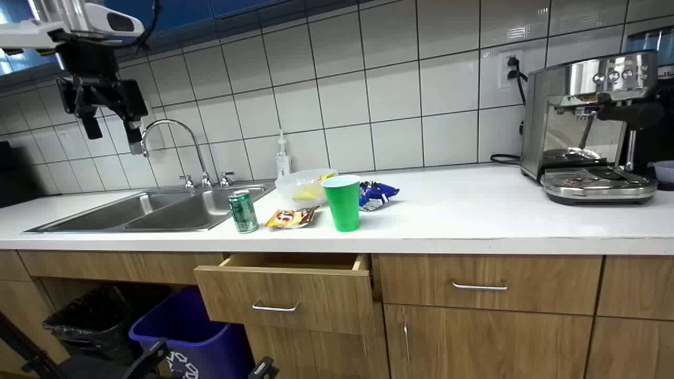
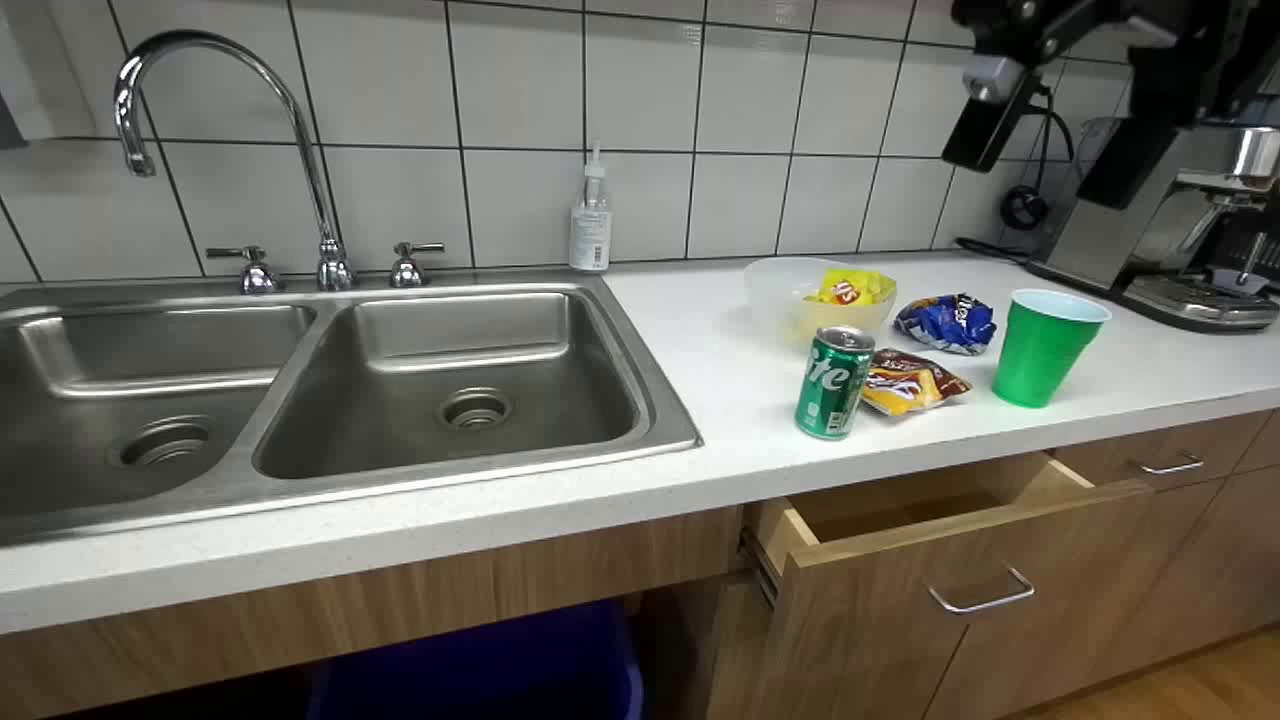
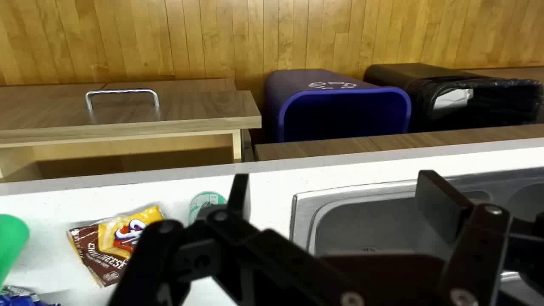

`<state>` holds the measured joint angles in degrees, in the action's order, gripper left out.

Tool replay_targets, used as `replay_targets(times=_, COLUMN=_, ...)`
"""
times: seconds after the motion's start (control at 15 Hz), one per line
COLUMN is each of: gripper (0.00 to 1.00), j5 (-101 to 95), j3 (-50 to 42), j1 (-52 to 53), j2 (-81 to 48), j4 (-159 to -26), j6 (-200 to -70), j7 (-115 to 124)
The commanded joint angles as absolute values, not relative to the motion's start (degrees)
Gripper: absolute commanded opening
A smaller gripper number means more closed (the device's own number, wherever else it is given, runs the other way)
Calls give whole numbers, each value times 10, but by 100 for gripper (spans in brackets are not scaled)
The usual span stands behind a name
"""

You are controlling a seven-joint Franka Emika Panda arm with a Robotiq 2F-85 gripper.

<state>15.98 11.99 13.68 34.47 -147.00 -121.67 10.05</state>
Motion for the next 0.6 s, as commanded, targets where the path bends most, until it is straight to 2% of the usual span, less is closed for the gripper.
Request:
replay_targets(times=0.0, gripper=100, j5=160, j3=120, j1=136, j2=344, j4=-1469, j6=-1215, j7=100)
replay_targets(times=0.53, gripper=100, j5=157, j3=121, j1=134, j2=344, j4=-1472, j6=-1219, j7=100)
